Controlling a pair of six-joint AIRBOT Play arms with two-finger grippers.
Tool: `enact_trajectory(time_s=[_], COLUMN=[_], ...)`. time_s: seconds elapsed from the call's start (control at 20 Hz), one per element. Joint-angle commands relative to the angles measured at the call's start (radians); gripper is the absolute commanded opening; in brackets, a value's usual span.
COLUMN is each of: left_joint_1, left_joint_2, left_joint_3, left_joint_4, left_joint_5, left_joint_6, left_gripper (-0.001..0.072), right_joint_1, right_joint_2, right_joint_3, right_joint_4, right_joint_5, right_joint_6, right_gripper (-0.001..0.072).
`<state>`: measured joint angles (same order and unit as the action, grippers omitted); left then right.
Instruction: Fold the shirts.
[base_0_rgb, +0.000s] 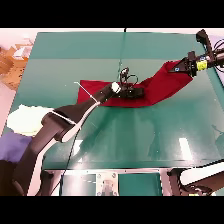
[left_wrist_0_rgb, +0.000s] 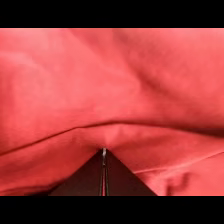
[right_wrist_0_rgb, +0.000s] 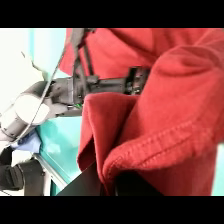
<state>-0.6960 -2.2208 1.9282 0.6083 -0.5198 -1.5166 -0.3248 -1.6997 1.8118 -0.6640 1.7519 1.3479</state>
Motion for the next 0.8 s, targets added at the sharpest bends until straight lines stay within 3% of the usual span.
enact_trajectory(time_s=[0.0, 0.2, 0.35, 0.5, 0.75], left_joint_1=[0.018, 0.151, 0.292, 0.439, 0.647], left_joint_2=[-0.018, 0.0, 0.085, 0.203, 0.363], left_joint_3=[0.045, 0.145, 0.144, 0.144, 0.144], left_joint_4=[-0.04, -0.04, -0.029, 0.054, 0.076], left_joint_5=[0.01, -0.208, -0.422, -0.624, -0.784], left_joint_6=[0.0, 0.008, 0.102, 0.104, 0.117], left_gripper=[0.0029, 0.0029, 0.0028, 0.0028, 0.0029], right_joint_1=[0.02, 0.023, 0.049, 0.139, 0.421], right_joint_2=[0.008, 0.008, 0.008, 0.008, -0.017], right_joint_3=[0.001, 0.001, 0.001, 0.001, 0.001], right_joint_4=[0.001, -0.001, 0.002, 0.002, -0.006], right_joint_5=[-0.016, -0.021, -0.055, -0.089, -0.362], right_joint_6=[0.006, 0.019, 0.057, 0.094, 0.205], right_gripper=[0.0016, 0.0016, 0.0016, 0.0016, 0.0016])
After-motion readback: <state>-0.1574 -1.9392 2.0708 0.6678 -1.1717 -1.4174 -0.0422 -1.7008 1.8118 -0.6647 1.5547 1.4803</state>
